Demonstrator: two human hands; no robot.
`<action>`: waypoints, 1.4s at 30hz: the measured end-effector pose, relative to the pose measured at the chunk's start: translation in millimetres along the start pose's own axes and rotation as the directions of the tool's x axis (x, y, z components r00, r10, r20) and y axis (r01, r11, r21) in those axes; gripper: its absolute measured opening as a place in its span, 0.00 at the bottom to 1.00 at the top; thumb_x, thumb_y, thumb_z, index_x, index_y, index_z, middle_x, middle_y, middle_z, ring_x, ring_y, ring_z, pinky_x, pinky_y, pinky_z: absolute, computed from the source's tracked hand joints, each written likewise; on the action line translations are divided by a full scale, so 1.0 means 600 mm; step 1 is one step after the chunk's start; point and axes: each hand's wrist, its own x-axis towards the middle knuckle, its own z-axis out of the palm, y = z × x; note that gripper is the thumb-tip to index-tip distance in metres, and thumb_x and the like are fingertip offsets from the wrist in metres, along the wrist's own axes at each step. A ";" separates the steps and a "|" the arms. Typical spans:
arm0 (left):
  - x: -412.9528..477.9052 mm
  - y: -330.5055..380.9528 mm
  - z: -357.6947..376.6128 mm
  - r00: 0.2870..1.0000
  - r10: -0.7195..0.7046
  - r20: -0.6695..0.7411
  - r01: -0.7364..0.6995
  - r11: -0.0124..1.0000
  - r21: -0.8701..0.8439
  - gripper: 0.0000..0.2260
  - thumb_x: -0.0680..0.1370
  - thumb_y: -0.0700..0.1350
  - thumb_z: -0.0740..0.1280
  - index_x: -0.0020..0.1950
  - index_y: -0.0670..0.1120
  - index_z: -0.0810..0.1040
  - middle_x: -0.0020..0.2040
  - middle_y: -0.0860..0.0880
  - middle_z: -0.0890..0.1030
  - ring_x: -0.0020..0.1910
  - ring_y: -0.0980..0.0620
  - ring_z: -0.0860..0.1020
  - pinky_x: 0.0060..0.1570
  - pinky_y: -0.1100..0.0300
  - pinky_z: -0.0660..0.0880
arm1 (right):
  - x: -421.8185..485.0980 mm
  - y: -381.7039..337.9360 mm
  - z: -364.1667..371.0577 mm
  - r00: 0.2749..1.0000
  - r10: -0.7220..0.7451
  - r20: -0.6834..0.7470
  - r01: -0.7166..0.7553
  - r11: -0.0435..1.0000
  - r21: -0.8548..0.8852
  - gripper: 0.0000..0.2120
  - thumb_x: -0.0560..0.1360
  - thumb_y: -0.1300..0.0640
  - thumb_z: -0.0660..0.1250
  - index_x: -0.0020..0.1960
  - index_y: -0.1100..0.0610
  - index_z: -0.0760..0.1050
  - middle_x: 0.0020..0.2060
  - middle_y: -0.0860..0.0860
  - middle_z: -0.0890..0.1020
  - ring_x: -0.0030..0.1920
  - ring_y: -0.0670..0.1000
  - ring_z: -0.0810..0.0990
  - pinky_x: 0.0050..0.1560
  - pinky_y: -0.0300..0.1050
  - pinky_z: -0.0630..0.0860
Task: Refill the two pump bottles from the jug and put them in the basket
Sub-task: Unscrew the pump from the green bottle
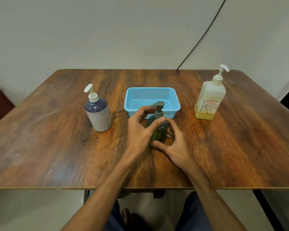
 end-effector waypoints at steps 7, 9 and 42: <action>-0.005 -0.011 -0.006 0.983 -0.016 0.180 0.014 1.000 0.007 0.20 0.82 0.45 0.68 0.74 0.44 0.73 0.68 0.48 0.80 0.69 0.52 0.77 0.69 0.48 0.75 | 0.001 -0.003 0.001 1.000 -0.014 -0.002 0.014 1.000 0.003 0.39 0.69 0.63 0.79 0.75 0.50 0.66 0.67 0.42 0.78 0.65 0.41 0.77 0.65 0.42 0.77; -0.007 -0.009 -0.007 0.990 0.011 0.140 -0.008 1.000 -0.016 0.17 0.82 0.39 0.67 0.71 0.42 0.75 0.65 0.45 0.82 0.67 0.49 0.79 0.68 0.48 0.77 | 0.001 -0.003 0.000 1.000 -0.016 0.000 0.016 1.000 0.004 0.39 0.69 0.62 0.80 0.75 0.50 0.67 0.66 0.42 0.78 0.65 0.41 0.78 0.65 0.42 0.77; -0.065 -0.015 -0.132 0.964 0.152 -0.217 -0.082 0.949 0.303 0.13 0.73 0.35 0.77 0.54 0.47 0.80 0.53 0.52 0.83 0.54 0.51 0.82 0.55 0.55 0.81 | 0.001 -0.003 0.001 0.999 -0.034 0.015 0.034 0.999 0.004 0.42 0.67 0.55 0.82 0.76 0.49 0.65 0.69 0.44 0.76 0.67 0.42 0.76 0.65 0.40 0.76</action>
